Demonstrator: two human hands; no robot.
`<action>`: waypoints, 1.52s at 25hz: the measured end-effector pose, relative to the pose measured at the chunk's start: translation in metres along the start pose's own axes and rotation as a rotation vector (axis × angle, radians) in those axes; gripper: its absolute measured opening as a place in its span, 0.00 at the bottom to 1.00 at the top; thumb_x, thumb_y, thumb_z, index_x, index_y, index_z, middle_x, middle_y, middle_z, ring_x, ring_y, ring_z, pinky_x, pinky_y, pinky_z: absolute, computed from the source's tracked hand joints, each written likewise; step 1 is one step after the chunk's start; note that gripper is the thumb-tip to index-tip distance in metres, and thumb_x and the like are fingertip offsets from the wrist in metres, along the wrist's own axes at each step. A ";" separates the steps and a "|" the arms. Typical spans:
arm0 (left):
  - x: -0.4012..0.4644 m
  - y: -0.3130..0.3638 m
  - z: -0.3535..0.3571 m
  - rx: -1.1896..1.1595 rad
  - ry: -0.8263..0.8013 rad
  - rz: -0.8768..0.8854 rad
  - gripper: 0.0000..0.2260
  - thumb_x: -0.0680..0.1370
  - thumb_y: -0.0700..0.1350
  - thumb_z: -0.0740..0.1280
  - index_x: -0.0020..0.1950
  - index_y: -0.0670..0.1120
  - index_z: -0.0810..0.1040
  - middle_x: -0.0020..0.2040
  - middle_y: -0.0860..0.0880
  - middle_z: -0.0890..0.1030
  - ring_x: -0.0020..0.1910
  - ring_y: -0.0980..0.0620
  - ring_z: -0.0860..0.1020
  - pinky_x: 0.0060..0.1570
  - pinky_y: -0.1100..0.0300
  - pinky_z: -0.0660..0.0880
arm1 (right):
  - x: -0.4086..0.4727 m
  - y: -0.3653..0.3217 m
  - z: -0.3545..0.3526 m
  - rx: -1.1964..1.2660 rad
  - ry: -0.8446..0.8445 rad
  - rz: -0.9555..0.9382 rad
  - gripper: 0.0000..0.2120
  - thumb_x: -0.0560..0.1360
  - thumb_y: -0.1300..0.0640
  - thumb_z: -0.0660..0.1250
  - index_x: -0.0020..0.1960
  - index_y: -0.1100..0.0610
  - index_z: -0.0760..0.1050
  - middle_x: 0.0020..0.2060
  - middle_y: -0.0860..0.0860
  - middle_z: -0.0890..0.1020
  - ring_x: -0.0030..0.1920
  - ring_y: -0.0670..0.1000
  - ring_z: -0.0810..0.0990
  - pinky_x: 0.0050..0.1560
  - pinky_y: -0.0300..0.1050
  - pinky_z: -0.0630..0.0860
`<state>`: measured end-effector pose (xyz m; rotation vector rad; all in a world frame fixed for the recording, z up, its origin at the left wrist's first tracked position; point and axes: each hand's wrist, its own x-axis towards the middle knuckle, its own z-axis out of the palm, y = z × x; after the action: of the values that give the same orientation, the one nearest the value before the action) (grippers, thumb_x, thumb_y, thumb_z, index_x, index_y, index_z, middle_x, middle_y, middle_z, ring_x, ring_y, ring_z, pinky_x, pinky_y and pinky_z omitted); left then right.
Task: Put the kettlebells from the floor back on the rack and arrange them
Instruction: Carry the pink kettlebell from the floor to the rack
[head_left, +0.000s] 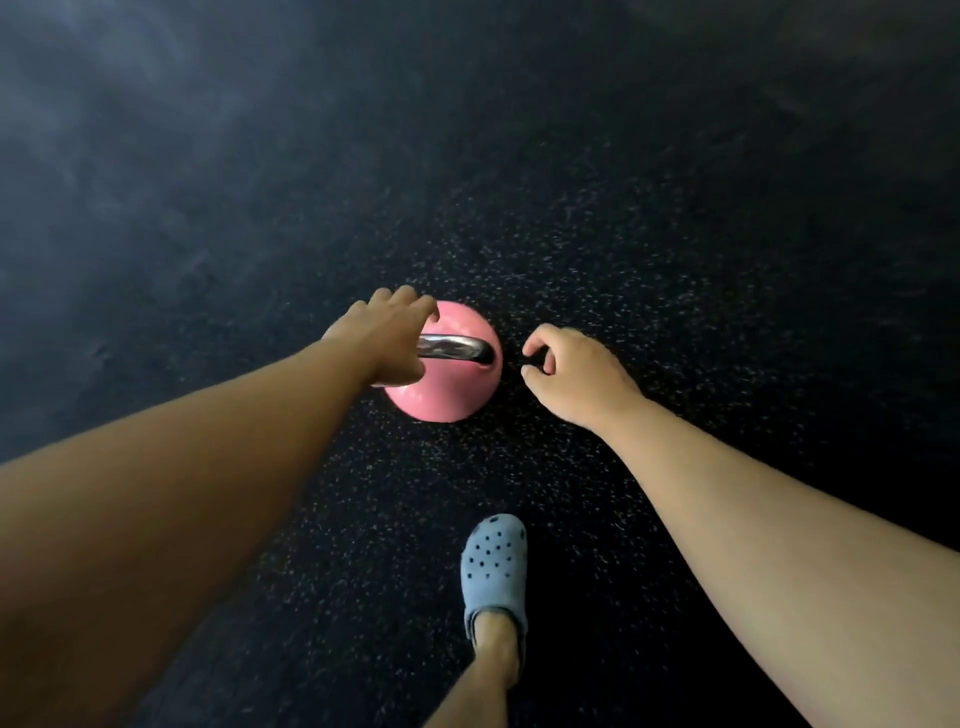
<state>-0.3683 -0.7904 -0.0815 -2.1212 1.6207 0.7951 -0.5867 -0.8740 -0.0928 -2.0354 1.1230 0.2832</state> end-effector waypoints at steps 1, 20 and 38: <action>0.002 -0.016 0.013 -0.035 0.009 -0.029 0.30 0.69 0.48 0.68 0.70 0.51 0.65 0.66 0.46 0.71 0.63 0.42 0.70 0.60 0.44 0.70 | 0.019 -0.011 0.013 -0.020 0.004 -0.029 0.12 0.73 0.49 0.67 0.57 0.47 0.73 0.51 0.50 0.75 0.55 0.54 0.76 0.56 0.54 0.74; 0.034 0.072 0.033 -0.137 -0.112 0.276 0.06 0.67 0.50 0.69 0.38 0.48 0.79 0.32 0.51 0.78 0.33 0.49 0.76 0.32 0.59 0.69 | -0.006 0.054 0.038 0.036 0.040 0.004 0.06 0.67 0.54 0.69 0.35 0.56 0.77 0.27 0.48 0.75 0.31 0.51 0.75 0.32 0.40 0.66; -0.130 0.745 -0.111 0.335 0.166 1.168 0.08 0.69 0.53 0.66 0.42 0.52 0.80 0.35 0.51 0.80 0.35 0.47 0.79 0.35 0.56 0.77 | -0.496 0.409 -0.232 0.118 0.955 0.614 0.08 0.64 0.53 0.73 0.32 0.58 0.80 0.29 0.56 0.83 0.32 0.60 0.82 0.32 0.40 0.68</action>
<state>-1.0821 -0.9669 0.1282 -0.8857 2.8294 0.5391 -1.2403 -0.8589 0.1070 -1.6582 2.2724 -0.5191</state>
